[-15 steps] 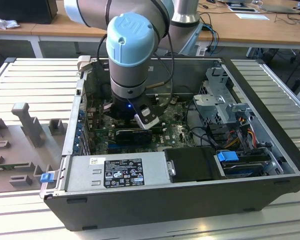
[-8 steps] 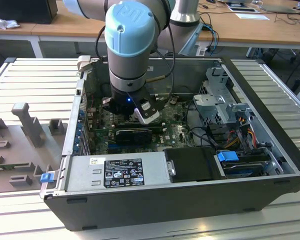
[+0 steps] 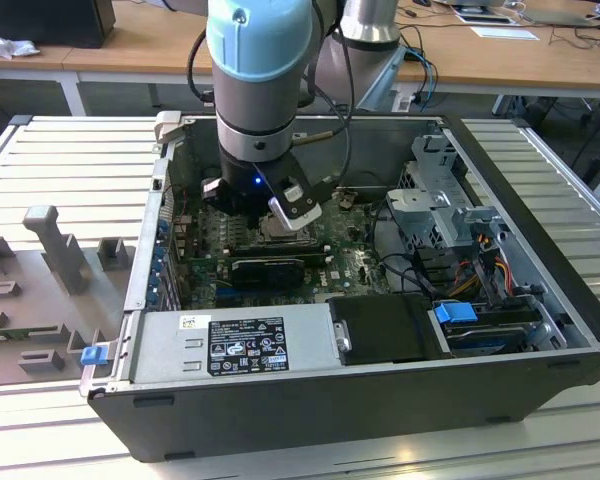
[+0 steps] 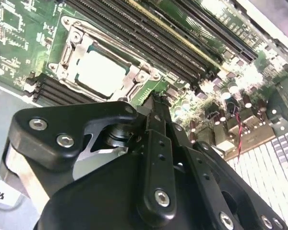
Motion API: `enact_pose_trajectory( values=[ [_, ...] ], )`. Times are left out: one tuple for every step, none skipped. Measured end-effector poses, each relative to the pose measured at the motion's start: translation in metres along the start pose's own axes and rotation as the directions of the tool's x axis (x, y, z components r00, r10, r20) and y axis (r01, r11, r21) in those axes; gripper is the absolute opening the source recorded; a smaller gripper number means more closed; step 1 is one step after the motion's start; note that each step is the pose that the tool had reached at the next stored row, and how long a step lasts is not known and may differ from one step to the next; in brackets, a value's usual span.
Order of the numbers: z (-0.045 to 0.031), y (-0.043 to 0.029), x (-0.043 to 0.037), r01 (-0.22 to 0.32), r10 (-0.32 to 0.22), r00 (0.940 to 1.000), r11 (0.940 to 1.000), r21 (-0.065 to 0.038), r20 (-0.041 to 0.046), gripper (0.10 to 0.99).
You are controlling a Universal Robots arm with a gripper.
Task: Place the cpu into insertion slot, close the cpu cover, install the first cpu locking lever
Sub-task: 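Install the first cpu locking lever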
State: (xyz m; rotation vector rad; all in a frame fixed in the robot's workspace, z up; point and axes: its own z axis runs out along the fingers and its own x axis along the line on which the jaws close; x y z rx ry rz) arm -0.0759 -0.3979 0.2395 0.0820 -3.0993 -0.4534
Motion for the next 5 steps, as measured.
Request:
enact_pose_trajectory(
  values=[
    [0.0,0.0,0.0,0.0,0.0,1.0,1.0,0.0,0.0001,0.106],
    [0.0,0.0,0.0,0.0,0.0,1.0,1.0,0.0,0.0002,0.106],
    [0.0,0.0,0.0,0.0,0.0,1.0,1.0,0.0,0.0001,0.106],
    [-0.0001,0.0,0.0,0.0,0.0,1.0,1.0,0.0,0.0001,0.106],
    [-0.0001,0.0,0.0,0.0,0.0,1.0,1.0,0.0,0.0001,0.106]
  ],
)
